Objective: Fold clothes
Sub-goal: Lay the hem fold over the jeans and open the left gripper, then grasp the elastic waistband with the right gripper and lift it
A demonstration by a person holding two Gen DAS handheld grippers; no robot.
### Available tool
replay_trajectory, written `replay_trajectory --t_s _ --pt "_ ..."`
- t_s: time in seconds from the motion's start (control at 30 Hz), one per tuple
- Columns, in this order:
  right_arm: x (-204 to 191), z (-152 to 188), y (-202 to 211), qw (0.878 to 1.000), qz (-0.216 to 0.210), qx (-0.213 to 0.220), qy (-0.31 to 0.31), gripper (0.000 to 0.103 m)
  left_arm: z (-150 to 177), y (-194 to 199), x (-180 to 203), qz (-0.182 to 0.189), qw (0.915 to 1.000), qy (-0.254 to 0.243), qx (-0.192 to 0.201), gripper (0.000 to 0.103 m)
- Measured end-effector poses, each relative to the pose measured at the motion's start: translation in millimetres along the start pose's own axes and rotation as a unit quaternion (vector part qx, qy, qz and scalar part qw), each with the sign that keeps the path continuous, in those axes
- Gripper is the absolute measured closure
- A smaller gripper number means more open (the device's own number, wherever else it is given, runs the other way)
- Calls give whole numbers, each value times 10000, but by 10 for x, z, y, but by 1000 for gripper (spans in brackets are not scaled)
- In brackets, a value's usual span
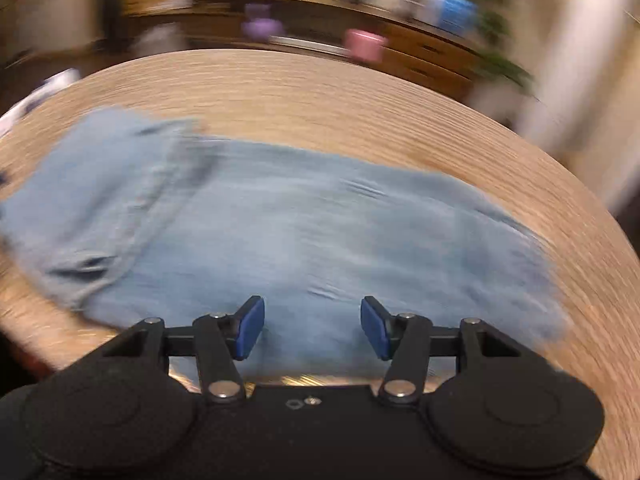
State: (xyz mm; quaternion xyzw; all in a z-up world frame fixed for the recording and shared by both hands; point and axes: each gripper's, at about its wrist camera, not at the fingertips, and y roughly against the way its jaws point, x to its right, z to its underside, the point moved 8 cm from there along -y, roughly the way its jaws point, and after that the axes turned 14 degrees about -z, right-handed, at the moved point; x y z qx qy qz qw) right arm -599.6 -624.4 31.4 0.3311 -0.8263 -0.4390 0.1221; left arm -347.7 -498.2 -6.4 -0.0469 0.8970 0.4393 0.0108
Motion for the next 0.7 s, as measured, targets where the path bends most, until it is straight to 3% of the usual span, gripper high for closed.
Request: replay_trajectory --t_s 0.17,0.27,0.37,0.7 --pt "849 129 402 9883 602 242 -1381 0 -188 -86 118 -77 9999 -119 24 28" --pt "1293 269 401 9635 524 264 -2611 0 -311 -150 240 -31 9998 -181 58 28" --pt "1557 407 306 9400 353 460 -3362 0 -349 -215 366 31 9996 -277 6 28" --pt "1875 326 -17 9054 -35 824 -4165 0 -457 -389 615 99 9982 -590 -85 28"
